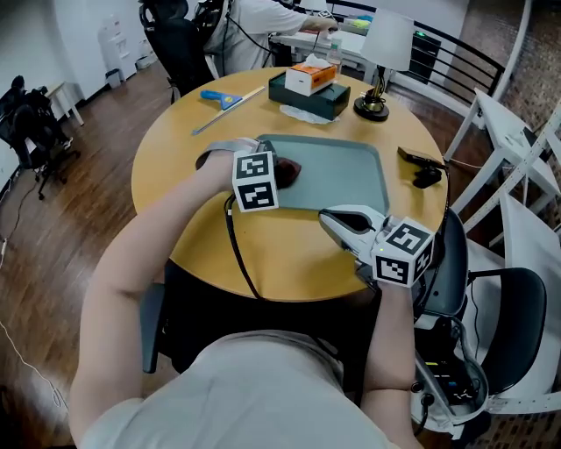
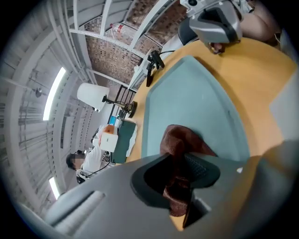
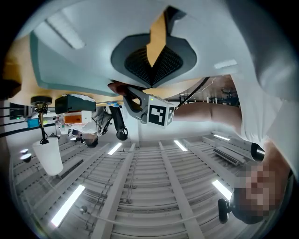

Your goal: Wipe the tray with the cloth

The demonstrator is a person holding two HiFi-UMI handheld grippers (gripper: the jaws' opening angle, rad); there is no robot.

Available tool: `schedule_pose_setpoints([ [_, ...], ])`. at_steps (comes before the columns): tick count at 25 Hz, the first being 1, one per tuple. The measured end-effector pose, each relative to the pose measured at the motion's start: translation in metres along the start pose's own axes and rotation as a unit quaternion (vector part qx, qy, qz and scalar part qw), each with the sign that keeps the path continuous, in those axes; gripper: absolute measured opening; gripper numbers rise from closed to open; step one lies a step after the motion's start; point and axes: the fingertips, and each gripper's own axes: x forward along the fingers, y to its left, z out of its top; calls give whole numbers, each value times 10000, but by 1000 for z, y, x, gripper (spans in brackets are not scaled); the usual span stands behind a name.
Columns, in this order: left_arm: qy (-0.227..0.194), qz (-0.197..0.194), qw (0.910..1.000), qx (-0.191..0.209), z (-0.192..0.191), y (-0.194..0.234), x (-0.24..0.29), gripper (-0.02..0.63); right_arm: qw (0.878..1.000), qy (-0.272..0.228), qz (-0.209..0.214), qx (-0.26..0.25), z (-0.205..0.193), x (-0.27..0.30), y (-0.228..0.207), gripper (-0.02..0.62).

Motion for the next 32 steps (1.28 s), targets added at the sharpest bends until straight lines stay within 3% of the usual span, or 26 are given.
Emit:
schedule_pose_setpoints([
  [21, 659, 1134, 9905, 424, -8, 65, 69, 91, 10000, 3, -1, 1, 3, 1, 0, 2],
  [29, 596, 950, 9935, 196, -4, 50, 68, 91, 10000, 14, -7, 15, 1, 0, 0, 2],
  [32, 518, 872, 9944, 311, 6, 38, 53, 91, 10000, 8, -6, 7, 1, 0, 0, 2],
])
